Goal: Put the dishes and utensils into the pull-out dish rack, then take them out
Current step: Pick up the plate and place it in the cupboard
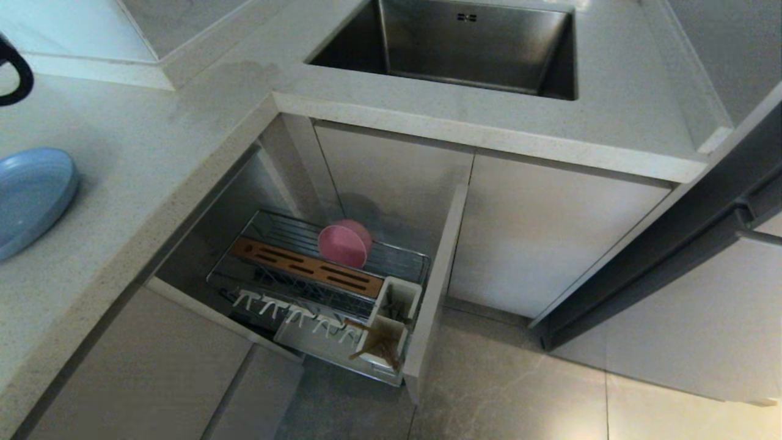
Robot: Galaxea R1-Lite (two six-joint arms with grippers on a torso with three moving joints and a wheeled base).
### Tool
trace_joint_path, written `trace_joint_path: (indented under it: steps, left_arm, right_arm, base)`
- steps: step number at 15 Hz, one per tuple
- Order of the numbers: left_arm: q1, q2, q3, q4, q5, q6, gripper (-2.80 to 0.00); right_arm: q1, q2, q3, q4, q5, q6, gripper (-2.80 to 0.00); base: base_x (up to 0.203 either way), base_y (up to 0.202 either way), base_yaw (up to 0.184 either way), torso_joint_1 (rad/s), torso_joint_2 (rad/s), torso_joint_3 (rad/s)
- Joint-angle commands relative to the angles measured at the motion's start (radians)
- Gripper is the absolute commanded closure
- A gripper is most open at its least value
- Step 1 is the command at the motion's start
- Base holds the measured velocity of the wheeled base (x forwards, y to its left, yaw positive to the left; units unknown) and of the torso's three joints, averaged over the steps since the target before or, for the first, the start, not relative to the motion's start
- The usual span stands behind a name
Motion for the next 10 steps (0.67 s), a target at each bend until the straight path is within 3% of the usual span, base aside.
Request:
trace_joint_path:
  steps: [1, 6, 10]
  left_arm:
    - [0.005, 0.105, -0.029, 0.005, 0.013, -0.029, 0.0]
    - [0.004, 0.208, -0.056, 0.006, 0.079, -0.05, 0.0]
    - [0.002, 0.227, -0.056, 0.006, 0.092, -0.067, 0.0]
  right_arm:
    - [0.0, -0.001, 0.0, 0.0, 0.0, 0.0, 0.0]
    - [0.0, -0.001, 0.0, 0.0, 0.0, 0.0, 0.0]
    - [0.0, -0.001, 0.0, 0.0, 0.0, 0.0, 0.0]
  base:
    - [0.0, 0.0, 0.0, 0.0, 0.0, 0.0]
    - [0.0, 0.0, 0.0, 0.0, 0.0, 0.0]
    - [0.0, 0.0, 0.0, 0.0, 0.0, 0.0]
